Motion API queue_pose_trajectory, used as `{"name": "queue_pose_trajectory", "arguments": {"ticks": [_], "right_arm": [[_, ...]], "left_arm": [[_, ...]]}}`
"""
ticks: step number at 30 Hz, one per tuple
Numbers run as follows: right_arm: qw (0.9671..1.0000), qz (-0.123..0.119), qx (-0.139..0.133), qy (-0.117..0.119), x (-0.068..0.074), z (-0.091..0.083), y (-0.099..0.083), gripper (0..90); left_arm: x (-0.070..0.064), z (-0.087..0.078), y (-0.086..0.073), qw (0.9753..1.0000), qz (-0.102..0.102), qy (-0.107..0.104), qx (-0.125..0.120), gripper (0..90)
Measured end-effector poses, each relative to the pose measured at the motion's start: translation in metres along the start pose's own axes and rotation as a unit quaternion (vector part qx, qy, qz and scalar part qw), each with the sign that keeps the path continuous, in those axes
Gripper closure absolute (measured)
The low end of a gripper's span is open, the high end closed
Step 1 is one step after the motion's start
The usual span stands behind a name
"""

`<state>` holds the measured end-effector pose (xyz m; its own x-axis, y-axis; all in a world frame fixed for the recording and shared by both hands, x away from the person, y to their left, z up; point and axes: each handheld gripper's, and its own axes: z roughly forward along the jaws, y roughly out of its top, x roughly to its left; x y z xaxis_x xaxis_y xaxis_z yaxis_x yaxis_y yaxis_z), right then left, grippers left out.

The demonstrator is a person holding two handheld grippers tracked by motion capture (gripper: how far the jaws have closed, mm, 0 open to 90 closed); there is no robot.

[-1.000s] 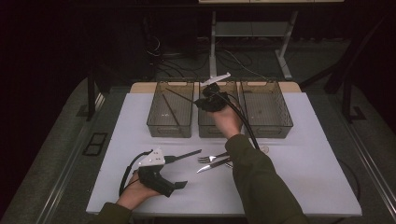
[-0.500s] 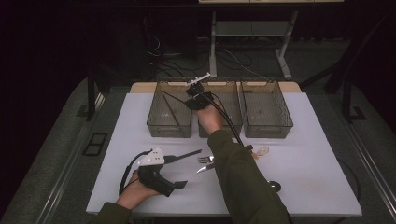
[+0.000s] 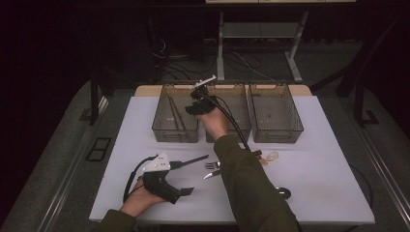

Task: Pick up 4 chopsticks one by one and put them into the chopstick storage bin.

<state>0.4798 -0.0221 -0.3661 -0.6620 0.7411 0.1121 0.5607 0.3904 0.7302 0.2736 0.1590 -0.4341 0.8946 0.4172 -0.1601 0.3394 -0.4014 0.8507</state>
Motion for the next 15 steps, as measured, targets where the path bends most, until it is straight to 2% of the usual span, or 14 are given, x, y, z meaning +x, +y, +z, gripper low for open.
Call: {"name": "queue_pose_trajectory", "arguments": {"ticks": [4,9,11,15], "right_arm": [[0.9999,-0.002,-0.008,0.015,-0.002,-0.010,-0.001,48.3],[0.9988,-0.020,-0.016,0.041,-0.002,-0.023,-0.007,41.8],[0.9983,-0.029,-0.021,0.045,-0.002,-0.030,-0.009,39.3],[0.9972,-0.039,-0.030,0.056,-0.003,-0.043,-0.013,34.1]], "left_arm": [[0.000,0.000,0.000,1.0000,-0.003,0.000,-0.002,0.0],[0.001,0.000,-0.001,1.0000,-0.004,0.002,-0.001,0.0],[0.001,0.000,-0.002,1.0000,-0.008,0.001,-0.002,0.0],[0.001,-0.001,-0.002,1.0000,-0.003,0.003,-0.001,0.0]]}}
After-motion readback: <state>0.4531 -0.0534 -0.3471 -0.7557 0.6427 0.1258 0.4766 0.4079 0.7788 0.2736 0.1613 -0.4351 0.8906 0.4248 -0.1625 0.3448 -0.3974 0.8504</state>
